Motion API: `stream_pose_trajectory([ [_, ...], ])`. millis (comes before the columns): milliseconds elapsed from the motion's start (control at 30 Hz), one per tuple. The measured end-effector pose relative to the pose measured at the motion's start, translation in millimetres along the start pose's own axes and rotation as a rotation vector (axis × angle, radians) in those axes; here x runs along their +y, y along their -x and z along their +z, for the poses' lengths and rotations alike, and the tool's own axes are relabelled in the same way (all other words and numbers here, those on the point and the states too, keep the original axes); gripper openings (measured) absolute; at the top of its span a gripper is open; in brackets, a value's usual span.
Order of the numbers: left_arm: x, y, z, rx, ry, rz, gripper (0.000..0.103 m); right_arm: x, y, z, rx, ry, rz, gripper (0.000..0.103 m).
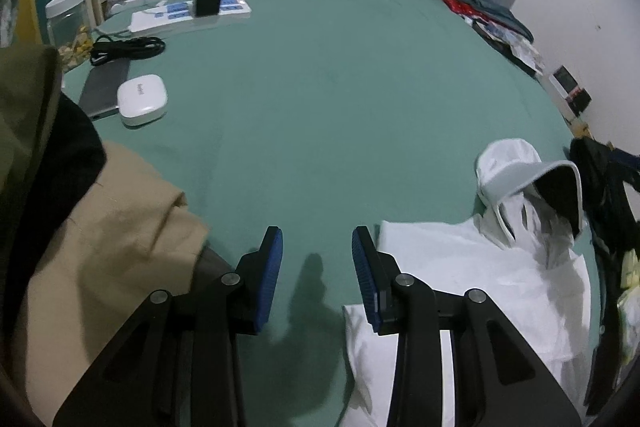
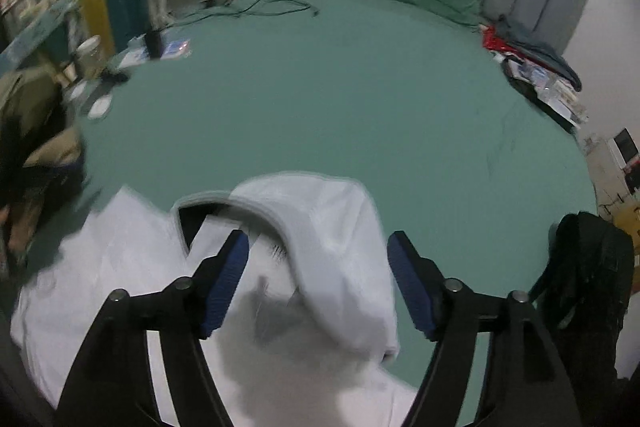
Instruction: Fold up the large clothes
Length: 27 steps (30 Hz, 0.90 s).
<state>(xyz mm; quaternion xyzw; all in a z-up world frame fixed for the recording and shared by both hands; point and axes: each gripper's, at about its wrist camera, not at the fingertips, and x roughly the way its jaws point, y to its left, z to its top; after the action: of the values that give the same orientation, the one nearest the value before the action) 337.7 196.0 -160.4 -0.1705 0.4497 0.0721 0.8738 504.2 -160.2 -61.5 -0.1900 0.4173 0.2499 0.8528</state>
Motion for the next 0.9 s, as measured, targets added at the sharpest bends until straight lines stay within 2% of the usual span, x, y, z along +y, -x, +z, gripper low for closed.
stream_pose_trajectory([
  [100,7,3,4,-0.022,0.013,0.021,0.038,7,-34,14,0.024,-0.016,-0.016,0.073],
  [200,13,6,8,-0.042,0.022,0.055,0.038,9,-66,22,0.075,-0.014,0.029,0.073],
  [267,17,7,10,-0.046,0.034,0.057,0.038,16,-87,16,0.125,0.013,0.057,0.074],
  [300,19,8,10,-0.048,0.037,0.058,0.038,24,-99,10,0.162,0.044,0.098,0.078],
  [400,21,9,11,-0.05,0.042,0.057,0.038,42,-113,-10,0.21,0.123,0.181,0.089],
  [500,19,8,10,-0.042,0.029,0.054,0.038,58,-124,-30,0.25,0.198,0.226,0.099],
  [600,14,4,6,-0.025,0.01,0.049,0.038,65,-140,-45,0.291,0.265,0.234,0.102],
  [700,10,-1,5,-0.013,-0.008,0.046,0.038,57,-149,-41,0.315,0.254,0.293,0.102],
  [900,2,-11,-2,0.022,-0.034,0.045,0.038,55,-159,-34,0.332,0.334,0.327,0.103],
])
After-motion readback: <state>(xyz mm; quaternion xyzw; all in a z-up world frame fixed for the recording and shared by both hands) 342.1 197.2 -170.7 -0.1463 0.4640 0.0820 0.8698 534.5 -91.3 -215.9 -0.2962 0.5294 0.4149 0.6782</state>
